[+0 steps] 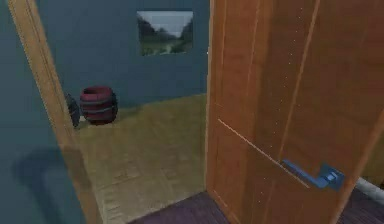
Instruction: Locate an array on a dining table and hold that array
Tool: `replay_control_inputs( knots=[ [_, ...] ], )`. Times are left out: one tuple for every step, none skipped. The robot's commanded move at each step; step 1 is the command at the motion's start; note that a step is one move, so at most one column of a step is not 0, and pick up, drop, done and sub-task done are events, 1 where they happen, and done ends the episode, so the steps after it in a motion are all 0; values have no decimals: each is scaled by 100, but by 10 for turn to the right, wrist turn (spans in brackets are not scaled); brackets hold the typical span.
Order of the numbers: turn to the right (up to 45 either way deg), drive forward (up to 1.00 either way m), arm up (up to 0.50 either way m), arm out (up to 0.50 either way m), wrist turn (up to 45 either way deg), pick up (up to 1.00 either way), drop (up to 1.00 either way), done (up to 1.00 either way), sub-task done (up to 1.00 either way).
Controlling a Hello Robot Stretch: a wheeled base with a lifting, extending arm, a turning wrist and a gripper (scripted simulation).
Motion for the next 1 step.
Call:
replay_control_inputs(
  knots=[
    [0, 65, 0, 0, 0, 0, 0, 0, 0]
  ],
)
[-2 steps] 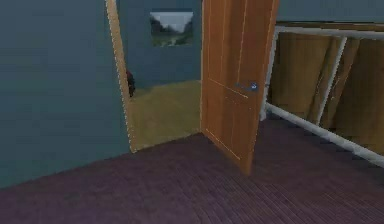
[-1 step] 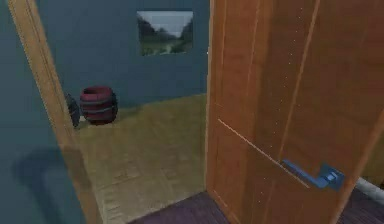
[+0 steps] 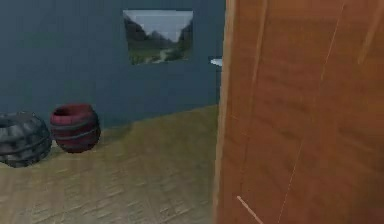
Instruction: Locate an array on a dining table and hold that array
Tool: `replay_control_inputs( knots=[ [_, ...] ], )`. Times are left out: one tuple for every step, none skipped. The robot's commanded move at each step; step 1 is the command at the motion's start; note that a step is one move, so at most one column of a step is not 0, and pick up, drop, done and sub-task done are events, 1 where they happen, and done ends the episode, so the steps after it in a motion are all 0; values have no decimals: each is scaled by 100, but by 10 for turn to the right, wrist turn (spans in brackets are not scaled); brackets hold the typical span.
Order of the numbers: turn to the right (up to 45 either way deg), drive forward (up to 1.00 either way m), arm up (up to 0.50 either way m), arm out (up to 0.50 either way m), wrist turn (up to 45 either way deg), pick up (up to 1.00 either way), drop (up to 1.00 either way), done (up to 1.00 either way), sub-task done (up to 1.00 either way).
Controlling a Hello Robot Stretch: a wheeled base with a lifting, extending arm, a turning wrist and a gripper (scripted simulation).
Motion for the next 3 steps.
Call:
replay_control_inputs(
  knots=[
    [-270, 0, 0, 0, 0, 0, 0, 0, 0],
    [0, 30, 0, 0, 0, 0, 0, 0, 0],
    [0, 45, 0, 0, 0, 0, 0, 0, 0]
  ],
)
